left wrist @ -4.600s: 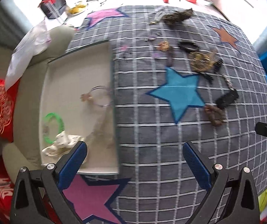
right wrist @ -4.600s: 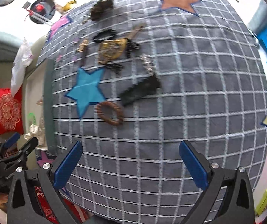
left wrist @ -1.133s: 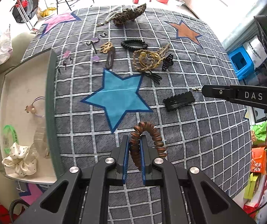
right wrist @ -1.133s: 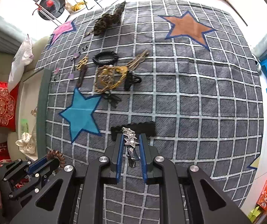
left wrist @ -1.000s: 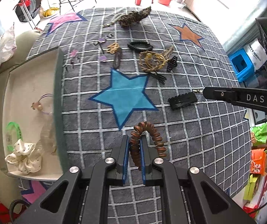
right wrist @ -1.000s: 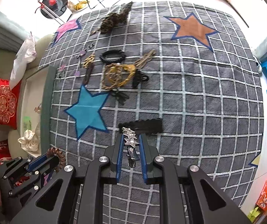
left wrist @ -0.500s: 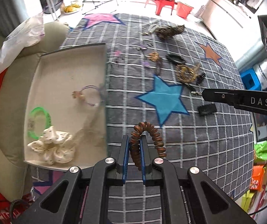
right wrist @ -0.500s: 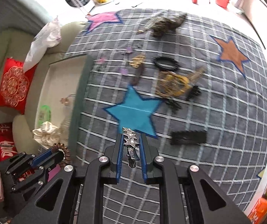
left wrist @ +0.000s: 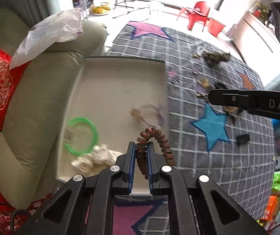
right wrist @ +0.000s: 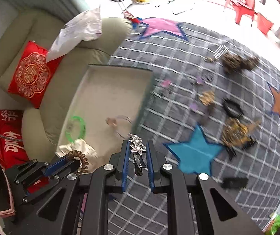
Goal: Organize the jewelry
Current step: 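Carry the coil hair tie and star clip over the white tray with both tools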
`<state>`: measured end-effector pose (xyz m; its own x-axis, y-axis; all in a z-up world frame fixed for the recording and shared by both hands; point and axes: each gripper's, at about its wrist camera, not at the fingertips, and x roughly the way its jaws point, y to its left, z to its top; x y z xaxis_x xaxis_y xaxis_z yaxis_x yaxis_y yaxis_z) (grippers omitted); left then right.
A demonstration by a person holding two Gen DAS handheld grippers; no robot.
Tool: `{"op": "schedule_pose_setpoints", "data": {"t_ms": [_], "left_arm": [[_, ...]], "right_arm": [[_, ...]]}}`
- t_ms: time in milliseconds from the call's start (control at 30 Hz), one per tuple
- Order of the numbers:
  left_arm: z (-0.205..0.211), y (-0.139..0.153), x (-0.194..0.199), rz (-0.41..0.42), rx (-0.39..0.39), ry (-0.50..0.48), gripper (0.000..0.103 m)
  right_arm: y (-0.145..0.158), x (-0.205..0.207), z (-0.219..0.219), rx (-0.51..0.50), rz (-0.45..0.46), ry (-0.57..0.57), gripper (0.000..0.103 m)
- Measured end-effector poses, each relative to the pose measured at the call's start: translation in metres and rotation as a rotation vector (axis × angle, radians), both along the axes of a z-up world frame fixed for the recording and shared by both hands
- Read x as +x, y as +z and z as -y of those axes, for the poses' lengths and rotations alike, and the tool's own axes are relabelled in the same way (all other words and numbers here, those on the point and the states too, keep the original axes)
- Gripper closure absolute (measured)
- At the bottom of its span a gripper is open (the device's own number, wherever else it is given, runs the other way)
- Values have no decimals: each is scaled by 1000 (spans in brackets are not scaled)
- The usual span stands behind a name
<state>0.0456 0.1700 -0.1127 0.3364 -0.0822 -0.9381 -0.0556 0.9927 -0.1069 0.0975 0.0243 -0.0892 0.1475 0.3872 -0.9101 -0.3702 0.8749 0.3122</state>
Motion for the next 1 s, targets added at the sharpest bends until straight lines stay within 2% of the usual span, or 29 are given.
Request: {"op": "schedule_pose_setpoints", "data": {"t_ms": [167, 400, 767, 1000], "left_arm": [[-28, -8, 19, 12, 8, 56, 90], [-59, -33, 53, 10, 11, 126, 90], [-75, -79, 87, -12, 69, 150, 90], [-69, -101, 89, -27, 111, 134, 90]], "right_arm": [[-7, 20, -32, 20, -8, 29, 85], [-29, 46, -70, 18, -4, 62, 85], [-74, 79, -84, 6, -11, 24, 85], [-97, 87, -87, -1, -1, -6, 85]]}}
